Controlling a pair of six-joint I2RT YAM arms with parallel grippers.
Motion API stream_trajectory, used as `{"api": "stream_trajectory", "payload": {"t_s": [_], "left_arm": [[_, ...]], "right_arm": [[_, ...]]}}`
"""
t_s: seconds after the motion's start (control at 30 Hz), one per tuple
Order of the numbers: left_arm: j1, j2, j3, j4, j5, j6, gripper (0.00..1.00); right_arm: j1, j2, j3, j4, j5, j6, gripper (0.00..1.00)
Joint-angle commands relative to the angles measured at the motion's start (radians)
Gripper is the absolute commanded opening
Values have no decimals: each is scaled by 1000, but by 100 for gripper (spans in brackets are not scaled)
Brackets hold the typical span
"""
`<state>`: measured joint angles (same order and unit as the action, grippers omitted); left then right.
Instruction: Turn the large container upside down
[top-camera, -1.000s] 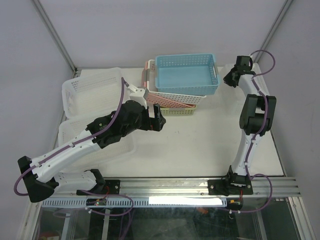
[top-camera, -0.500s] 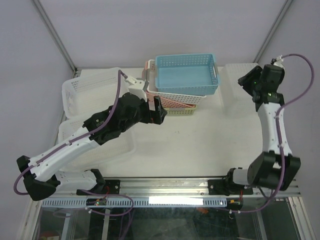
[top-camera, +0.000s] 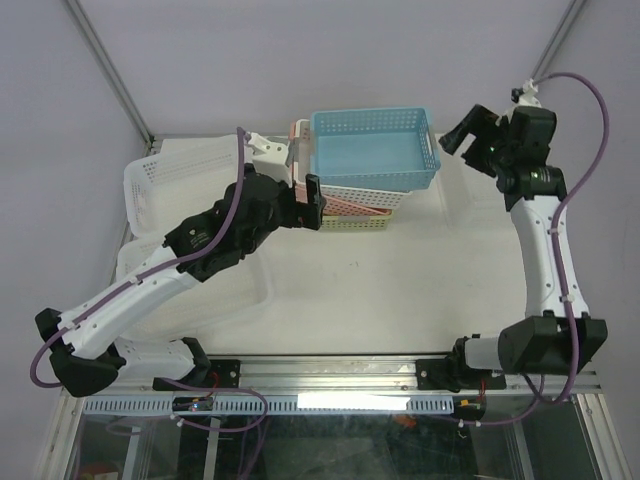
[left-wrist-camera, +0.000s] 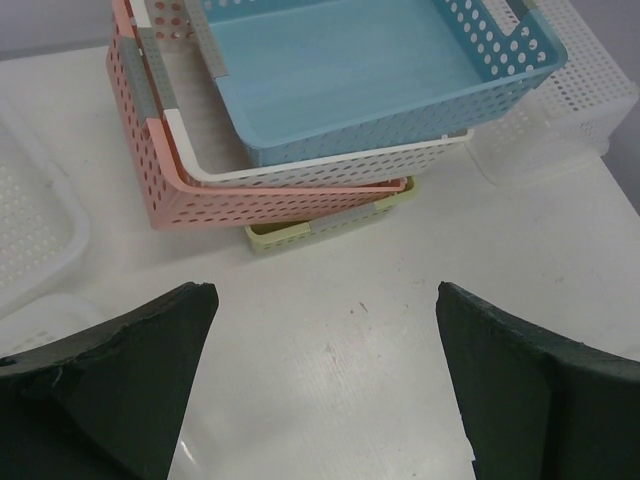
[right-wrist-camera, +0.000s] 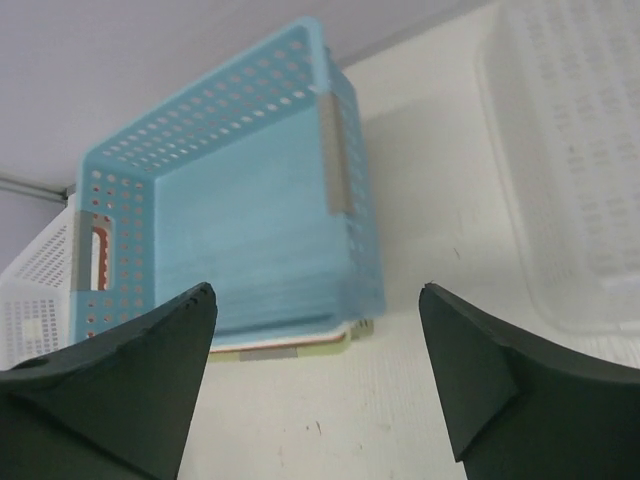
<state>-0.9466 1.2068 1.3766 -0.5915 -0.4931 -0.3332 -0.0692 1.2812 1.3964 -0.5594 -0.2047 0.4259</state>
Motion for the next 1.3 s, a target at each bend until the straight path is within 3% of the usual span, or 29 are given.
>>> {"api": "stream_trajectory", "payload": {"t_s": [0.0, 0.17, 0.37, 0.5, 0.6, 0.87, 1.27], "left_arm": [[12, -53, -8, 33, 5, -25, 99], [17, -118, -64, 20, 24, -68, 99], [22, -151, -96, -13, 47, -85, 99], [23, -143, -100, -14, 49, -84, 99], [23, -137, -99, -13, 44, -84, 99], [23, -129, -88, -6, 56, -85, 99], [35, -213, 1, 2, 140, -114, 99]], "right_arm": [[96, 186, 240, -56, 44, -127, 86], [172, 416, 423, -167, 186, -180, 80], [201, 497, 465, -203, 288, -197, 66], [201, 495, 448, -175, 259, -192, 51], [201, 492, 466, -194, 254, -182, 34], [165, 300, 472, -175, 247, -155, 0], [-38, -148, 88, -59, -96, 42, 0]]}}
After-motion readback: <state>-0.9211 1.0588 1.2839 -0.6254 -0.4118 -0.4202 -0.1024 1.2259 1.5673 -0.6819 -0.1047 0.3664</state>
